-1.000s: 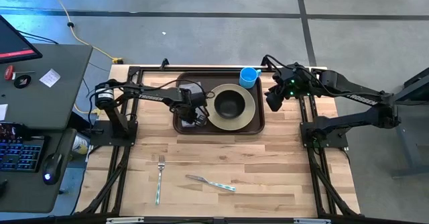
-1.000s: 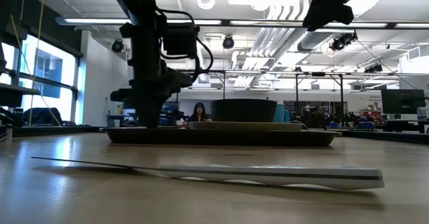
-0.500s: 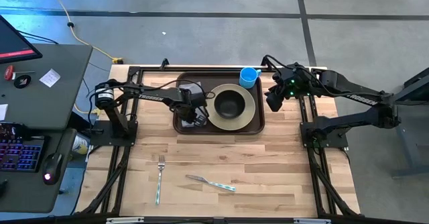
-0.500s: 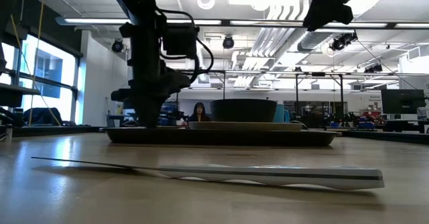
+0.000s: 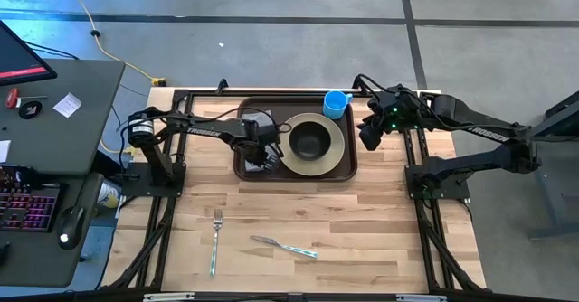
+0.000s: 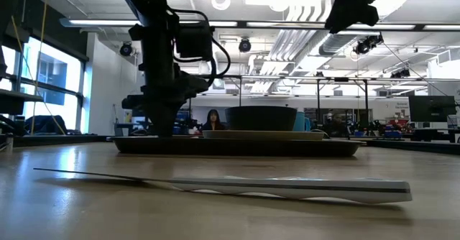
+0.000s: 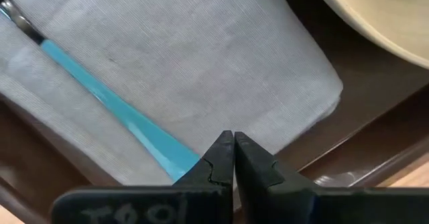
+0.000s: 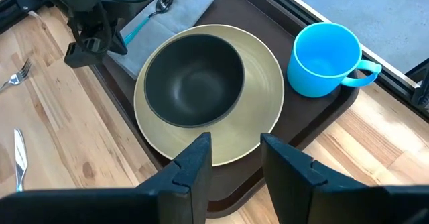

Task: Set up tray
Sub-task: Adjust the gray napkin on the brown tray

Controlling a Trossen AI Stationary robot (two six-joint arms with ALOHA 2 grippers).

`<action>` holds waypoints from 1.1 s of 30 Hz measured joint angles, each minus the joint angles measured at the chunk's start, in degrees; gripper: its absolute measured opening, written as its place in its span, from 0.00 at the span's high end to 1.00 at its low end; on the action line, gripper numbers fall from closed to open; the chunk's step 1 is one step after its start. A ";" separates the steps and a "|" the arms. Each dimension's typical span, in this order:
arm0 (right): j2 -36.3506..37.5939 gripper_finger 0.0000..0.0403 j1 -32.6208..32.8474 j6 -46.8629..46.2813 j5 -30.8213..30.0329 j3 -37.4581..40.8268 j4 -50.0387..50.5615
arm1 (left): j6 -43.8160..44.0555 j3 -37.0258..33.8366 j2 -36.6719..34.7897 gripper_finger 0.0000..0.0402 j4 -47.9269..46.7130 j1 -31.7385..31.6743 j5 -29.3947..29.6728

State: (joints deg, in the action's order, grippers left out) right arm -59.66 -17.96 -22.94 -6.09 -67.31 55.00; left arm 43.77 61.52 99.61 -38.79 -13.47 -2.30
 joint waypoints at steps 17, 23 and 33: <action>0.00 0.71 -0.02 -0.59 0.00 0.00 -0.02 | 0.67 -0.31 2.20 0.88 1.24 0.00 -0.17; 0.00 0.71 0.00 -0.59 0.00 0.00 -0.15 | 0.59 -0.04 3.28 0.88 1.36 -0.02 -1.15; 0.00 0.71 0.00 -0.59 -0.22 0.00 -0.35 | -1.91 0.77 3.46 0.88 -1.63 0.00 -0.60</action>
State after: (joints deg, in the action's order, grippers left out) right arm -59.66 -17.96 -23.53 -6.31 -67.31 54.65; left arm 41.86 62.29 103.07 -40.43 -13.47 -2.90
